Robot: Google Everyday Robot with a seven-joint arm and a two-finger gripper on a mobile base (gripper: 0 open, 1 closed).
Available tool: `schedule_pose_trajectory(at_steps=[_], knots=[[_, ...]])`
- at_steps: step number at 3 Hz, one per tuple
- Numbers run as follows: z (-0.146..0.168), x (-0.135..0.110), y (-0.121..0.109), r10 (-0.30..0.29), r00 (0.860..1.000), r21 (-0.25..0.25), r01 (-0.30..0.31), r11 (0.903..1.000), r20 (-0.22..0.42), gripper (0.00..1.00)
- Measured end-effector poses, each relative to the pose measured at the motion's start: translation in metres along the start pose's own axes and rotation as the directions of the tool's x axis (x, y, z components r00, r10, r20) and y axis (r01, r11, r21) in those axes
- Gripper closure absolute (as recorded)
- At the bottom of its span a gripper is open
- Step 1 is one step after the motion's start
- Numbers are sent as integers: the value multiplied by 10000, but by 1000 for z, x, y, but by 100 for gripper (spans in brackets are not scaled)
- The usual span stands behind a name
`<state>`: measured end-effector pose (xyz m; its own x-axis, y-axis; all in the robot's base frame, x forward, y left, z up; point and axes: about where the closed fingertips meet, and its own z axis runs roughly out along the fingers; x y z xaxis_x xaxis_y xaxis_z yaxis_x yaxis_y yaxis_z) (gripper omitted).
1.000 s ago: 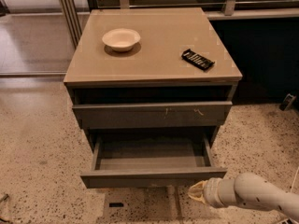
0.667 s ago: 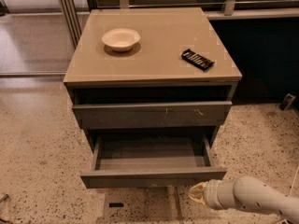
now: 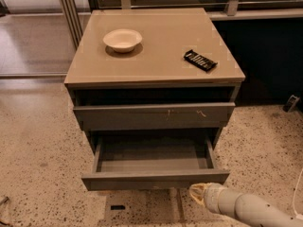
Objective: Close middle drawer
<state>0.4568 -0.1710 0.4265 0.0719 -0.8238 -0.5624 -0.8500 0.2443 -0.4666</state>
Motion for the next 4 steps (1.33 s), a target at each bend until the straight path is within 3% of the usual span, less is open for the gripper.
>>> schedule_pose_trajectory(at_steps=[1, 2, 4], knots=[[7, 2, -14, -514, 9983, 1065, 481, 9931, 280, 100], [16, 10, -23, -636, 9966, 1746, 536, 9832, 524, 100], [37, 26, -43, -643, 9929, 2467, 378, 9684, 1005, 100]])
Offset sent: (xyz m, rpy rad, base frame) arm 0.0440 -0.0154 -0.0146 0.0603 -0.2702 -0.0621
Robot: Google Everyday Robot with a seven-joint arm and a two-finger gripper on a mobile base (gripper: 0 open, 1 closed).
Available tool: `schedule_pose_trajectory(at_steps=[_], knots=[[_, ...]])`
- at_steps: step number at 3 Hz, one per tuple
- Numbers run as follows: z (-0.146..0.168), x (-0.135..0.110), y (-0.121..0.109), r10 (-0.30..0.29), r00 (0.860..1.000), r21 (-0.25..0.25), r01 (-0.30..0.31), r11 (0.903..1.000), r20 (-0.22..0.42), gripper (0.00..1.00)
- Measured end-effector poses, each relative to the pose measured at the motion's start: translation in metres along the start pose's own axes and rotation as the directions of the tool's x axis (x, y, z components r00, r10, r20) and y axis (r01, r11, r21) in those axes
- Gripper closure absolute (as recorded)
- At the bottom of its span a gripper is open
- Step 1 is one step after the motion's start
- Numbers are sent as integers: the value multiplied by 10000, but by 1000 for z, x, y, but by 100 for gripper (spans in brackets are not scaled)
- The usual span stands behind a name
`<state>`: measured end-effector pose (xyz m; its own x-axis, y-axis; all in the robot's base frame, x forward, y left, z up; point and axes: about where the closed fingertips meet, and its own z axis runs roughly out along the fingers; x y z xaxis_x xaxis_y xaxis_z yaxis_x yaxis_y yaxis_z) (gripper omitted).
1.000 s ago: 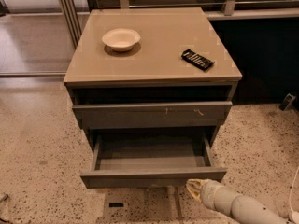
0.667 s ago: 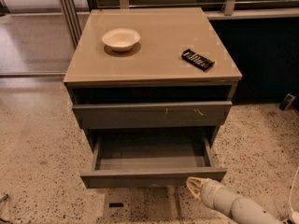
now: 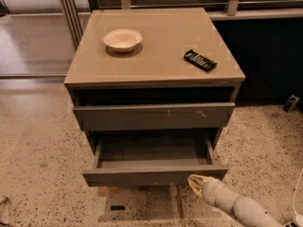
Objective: Close middle drawer
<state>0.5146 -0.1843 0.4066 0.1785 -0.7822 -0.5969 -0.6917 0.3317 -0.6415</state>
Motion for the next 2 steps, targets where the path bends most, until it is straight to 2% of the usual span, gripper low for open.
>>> schedule_pose_trajectory(at_steps=[2], knots=[[26, 4, -26, 31, 9998, 298, -37, 9995, 206, 100]])
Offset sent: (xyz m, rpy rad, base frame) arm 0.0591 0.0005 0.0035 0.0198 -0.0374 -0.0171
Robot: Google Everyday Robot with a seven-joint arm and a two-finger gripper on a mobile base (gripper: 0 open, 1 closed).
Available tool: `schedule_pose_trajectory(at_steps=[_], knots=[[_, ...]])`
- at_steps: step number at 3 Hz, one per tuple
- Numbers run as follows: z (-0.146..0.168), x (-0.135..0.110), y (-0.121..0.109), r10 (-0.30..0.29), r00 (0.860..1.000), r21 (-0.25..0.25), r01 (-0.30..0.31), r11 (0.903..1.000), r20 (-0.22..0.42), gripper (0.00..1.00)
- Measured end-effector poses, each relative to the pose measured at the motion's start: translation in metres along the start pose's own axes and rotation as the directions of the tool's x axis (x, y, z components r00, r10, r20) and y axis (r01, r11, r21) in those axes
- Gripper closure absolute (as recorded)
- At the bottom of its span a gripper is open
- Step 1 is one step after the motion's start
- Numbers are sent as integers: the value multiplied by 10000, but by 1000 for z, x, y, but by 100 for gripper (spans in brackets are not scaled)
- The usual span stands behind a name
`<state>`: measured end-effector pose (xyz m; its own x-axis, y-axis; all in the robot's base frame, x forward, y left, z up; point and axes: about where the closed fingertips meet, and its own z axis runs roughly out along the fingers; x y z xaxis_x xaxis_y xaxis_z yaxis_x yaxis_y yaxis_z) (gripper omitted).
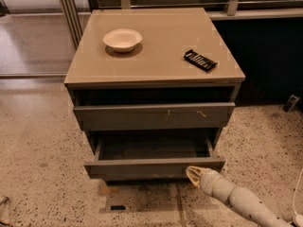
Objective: Close middle drawer
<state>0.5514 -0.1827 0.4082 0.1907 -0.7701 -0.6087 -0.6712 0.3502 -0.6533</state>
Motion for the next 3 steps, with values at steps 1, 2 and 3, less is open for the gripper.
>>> schedule_pose_trajectory(at_steps=[1, 2, 3], knots=[[15, 0, -10, -135, 9991, -70, 132, 9999, -395, 100], [29, 6, -25, -308, 9929, -57, 304, 9995, -1152, 100], [40, 14, -39, -431, 9818, 23, 443, 9990, -1851, 100]])
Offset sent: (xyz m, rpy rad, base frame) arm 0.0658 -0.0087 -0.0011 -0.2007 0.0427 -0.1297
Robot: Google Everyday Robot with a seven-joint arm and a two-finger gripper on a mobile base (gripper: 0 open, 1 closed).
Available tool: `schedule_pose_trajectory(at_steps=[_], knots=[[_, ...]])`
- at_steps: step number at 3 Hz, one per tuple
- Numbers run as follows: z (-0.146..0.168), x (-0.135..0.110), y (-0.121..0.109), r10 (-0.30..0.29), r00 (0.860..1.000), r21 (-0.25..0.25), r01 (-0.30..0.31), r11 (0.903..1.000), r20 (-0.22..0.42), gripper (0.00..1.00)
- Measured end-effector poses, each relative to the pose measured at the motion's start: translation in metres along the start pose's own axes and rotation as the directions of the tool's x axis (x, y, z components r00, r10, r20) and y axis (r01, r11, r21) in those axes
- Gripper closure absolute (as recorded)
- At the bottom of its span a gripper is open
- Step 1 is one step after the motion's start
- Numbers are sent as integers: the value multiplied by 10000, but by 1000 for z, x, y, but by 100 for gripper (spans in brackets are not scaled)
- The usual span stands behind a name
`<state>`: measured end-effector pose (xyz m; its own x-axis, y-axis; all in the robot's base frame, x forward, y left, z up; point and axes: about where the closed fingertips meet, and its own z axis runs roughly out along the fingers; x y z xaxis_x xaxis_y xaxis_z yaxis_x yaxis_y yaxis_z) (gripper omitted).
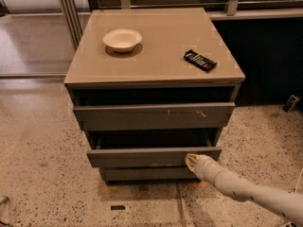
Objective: Close middle drawer
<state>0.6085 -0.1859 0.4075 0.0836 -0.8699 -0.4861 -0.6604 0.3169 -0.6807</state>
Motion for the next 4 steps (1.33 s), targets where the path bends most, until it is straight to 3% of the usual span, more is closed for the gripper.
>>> schedule_pose_trajectory(at_steps=[2, 4], knots=[[17, 6, -22, -82, 9970, 223, 99, 9997, -767, 100], [28, 11, -34, -29, 9950, 375, 67, 9993, -994, 100]])
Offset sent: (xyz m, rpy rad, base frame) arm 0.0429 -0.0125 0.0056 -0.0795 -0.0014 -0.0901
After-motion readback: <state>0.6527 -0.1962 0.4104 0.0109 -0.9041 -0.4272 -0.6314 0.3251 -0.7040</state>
